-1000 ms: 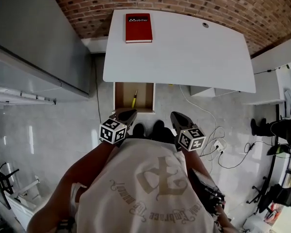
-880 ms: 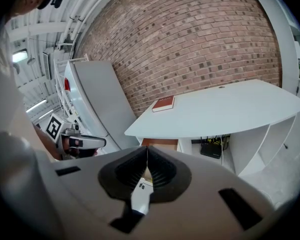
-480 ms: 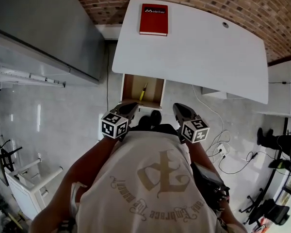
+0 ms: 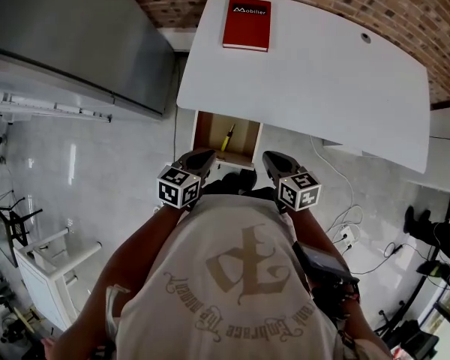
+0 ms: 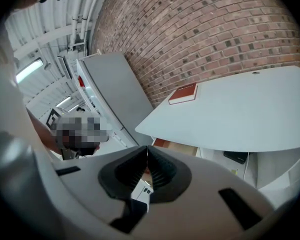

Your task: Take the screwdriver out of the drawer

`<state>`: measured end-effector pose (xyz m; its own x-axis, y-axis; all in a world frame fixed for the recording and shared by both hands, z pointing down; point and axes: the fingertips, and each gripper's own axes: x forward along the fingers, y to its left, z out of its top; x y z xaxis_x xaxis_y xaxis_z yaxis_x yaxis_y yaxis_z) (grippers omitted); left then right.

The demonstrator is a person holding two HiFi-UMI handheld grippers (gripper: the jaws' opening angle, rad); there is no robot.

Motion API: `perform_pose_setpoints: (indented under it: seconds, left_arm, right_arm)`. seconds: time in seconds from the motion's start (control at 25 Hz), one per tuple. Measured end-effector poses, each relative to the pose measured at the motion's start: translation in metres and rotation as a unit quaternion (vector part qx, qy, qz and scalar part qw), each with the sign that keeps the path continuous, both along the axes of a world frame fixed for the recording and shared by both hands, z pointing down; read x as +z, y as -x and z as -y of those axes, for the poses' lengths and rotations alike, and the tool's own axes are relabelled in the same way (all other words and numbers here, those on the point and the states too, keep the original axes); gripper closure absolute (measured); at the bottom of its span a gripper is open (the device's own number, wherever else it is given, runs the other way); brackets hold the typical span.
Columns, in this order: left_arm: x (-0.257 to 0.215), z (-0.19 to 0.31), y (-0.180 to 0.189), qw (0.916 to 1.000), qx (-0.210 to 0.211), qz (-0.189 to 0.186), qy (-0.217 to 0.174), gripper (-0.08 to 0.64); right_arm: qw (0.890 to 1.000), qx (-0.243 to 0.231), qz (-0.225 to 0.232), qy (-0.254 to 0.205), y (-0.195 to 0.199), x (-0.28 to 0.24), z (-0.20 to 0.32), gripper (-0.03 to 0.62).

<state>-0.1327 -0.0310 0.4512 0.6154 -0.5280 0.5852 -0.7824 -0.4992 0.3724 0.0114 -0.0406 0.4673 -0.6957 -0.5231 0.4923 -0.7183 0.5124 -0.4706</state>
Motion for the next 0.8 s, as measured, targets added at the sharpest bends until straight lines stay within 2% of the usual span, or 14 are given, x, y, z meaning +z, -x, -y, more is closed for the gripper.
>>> perform_pose_setpoints:
  seconds: [0.52,0.8]
  left_arm:
    - [0.017,0.011,0.001,0.9994,-0.030,0.019,-0.001,0.551]
    - [0.034,0.009,0.011,0.9987,-0.039,0.032,0.012,0.551]
  right_arm:
    - [0.998,-0.057,0.007,0.009,0.015,0.024,0.023,0.586]
    - [0.997,-0.068,0.008,0.021,0.027,0.035,0.020,0.586]
